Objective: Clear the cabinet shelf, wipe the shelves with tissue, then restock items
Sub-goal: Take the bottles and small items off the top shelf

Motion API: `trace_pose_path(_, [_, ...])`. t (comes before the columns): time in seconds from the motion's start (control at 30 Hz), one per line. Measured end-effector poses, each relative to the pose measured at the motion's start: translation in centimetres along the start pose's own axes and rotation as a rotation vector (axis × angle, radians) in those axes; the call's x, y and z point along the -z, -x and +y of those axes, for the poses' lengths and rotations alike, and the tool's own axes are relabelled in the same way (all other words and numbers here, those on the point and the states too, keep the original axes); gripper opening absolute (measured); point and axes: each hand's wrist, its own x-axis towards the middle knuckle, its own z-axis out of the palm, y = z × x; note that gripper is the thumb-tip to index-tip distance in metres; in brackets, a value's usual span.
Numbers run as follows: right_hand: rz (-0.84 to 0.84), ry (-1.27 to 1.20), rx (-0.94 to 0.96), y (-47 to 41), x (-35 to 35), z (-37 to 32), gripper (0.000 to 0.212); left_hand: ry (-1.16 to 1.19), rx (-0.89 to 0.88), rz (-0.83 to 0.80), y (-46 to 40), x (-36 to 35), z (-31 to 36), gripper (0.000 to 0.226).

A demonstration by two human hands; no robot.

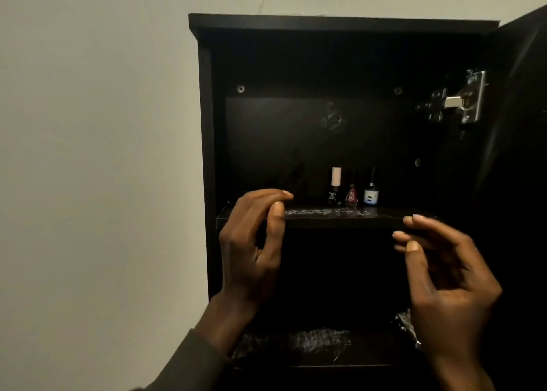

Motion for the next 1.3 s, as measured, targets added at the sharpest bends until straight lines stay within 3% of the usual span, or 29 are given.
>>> trace_pose_path(0.13, [-0.01, -0.013, -0.007, -4.3, -0.7, -0.2, 0.029, -0.011, 0.032, -0.052, -4.2, -1.5, 0.3, 0.017])
trace_pose_path(0.23, [-0.077, 0.056, -0.054, -7.4, -1.6, -0.1, 0.031, -0.08, 0.145, -0.244, -7.2, -3.0, 0.1, 0.013])
trace_pose_path(0.37, [-0.176, 0.234, -0.138, -11.0, -3.0, 0.5, 0.033, -0.208, 0.34, -0.467, -10.1, -5.5, -0.5, 0.029])
trace_pose_path(0.57, [-0.349, 0.465, -0.183, -13.5, -5.0, 1.2, 0.044, -0.267, 0.468, -0.682, -11.5, -8.3, -2.8, 0.046])
trace_pose_path(0.87, [-0.456, 0.643, -0.248, -14.4, -5.6, 3.2, 0.055, -0.255, 0.477, -0.747, -10.1, -10.2, -4.0, 0.045])
trace_pose_path(1.07, [-0.525, 0.594, -0.384, -14.7, -5.9, 3.5, 0.055, -0.273, 0.45, -0.691, -8.9, -10.6, -3.8, 0.044])
trace_pose_path(1.3, [-0.582, 0.539, -0.354, -15.0, -6.1, 3.6, 0.046, -0.215, 0.483, -0.64, -8.7, -11.1, -3.8, 0.038])
